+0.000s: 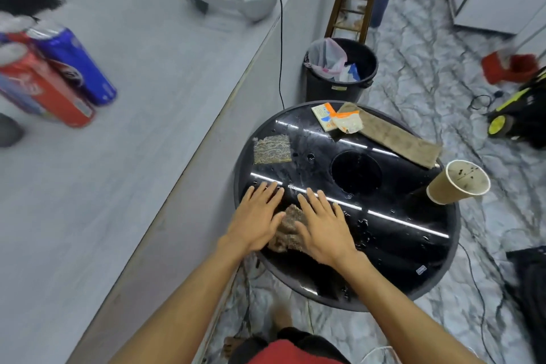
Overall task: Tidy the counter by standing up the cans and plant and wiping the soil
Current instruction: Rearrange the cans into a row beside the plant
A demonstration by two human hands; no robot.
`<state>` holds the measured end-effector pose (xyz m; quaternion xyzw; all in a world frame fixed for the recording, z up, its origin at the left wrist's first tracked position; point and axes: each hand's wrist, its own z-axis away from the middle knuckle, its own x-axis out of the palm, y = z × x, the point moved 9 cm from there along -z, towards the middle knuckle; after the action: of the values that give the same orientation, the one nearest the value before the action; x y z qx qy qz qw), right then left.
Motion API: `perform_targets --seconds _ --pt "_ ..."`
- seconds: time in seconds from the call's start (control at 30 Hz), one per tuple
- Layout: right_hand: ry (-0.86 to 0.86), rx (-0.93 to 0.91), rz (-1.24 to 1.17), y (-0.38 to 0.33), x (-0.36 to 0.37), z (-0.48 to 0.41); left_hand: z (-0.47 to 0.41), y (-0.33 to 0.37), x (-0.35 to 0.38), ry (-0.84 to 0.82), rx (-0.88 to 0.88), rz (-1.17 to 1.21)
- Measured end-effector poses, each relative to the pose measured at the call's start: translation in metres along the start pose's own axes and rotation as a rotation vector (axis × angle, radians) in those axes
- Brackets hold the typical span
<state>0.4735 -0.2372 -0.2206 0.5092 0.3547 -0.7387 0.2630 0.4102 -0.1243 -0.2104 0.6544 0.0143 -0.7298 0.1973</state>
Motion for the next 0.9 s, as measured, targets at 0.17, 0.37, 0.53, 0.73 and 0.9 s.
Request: perform_targets --seconds 0.17,0.37,0.53,0.73,0.9 --pt "0.067 -0.074 0.005 -0.028 -0.046 -0.018 0.003 -0.015 -0.051 0.093 -0.091 -0.037" --pt "0.164 -0.187 0.005 -0.068 -0.098 -0.04 0.019 -0.03 -0.123 0.249 -0.139 -0.038" --pt "0.211 -0.281 -0.004 -0.109 -0.131 -0.059 0.033 -0.06 -0.16 0.291 -0.255 -0.138" --pt "0.202 -0.38 0.001 -0.169 -0.154 -0.084 0.059 -0.119 -0.193 0.316 -0.436 -0.159" --pt "0.201 -0.446 0.012 -0.224 -0.166 -0.106 0.089 -0.172 -0.214 0.31 -0.552 -0.114"
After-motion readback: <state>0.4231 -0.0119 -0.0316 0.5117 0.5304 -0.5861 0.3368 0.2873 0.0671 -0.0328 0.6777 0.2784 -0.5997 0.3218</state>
